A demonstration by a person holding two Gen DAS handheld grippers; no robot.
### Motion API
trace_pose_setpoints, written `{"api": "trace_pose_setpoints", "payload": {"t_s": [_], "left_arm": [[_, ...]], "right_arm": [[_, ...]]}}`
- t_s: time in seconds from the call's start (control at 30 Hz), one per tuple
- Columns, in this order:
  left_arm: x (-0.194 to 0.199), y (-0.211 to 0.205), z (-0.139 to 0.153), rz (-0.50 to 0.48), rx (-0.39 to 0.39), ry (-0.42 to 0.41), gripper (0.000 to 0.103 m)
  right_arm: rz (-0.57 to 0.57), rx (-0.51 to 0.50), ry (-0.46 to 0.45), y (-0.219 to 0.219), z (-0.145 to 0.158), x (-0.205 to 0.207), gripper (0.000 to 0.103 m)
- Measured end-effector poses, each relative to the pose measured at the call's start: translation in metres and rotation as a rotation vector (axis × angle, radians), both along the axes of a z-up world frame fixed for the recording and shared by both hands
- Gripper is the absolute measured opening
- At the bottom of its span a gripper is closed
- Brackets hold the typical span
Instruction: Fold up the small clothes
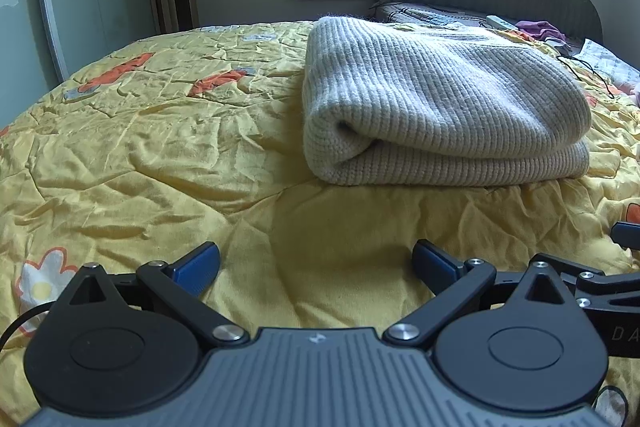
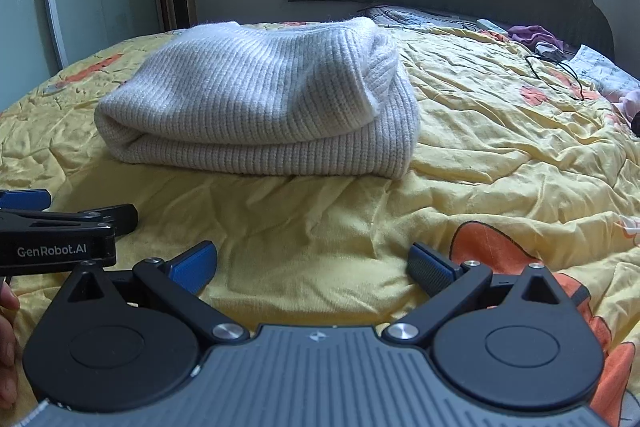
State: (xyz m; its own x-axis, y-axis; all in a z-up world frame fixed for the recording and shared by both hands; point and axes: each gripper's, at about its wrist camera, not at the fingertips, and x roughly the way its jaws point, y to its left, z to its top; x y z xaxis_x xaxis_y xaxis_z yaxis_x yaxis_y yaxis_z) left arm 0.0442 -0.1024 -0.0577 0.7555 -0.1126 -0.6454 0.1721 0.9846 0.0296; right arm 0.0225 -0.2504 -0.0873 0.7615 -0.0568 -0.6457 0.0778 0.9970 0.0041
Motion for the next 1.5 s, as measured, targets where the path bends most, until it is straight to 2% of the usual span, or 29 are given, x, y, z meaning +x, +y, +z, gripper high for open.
{"api": "trace_pose_setpoints", "payload": {"t_s": [1.5], "left_arm": [[-0.0010,0.0007,-0.0011,0.004,-0.005,0.000,0.103]], "right_arm": [[0.003,-0.008,0.001,0.0013,-0.0024,0.0011,0.103]]}}
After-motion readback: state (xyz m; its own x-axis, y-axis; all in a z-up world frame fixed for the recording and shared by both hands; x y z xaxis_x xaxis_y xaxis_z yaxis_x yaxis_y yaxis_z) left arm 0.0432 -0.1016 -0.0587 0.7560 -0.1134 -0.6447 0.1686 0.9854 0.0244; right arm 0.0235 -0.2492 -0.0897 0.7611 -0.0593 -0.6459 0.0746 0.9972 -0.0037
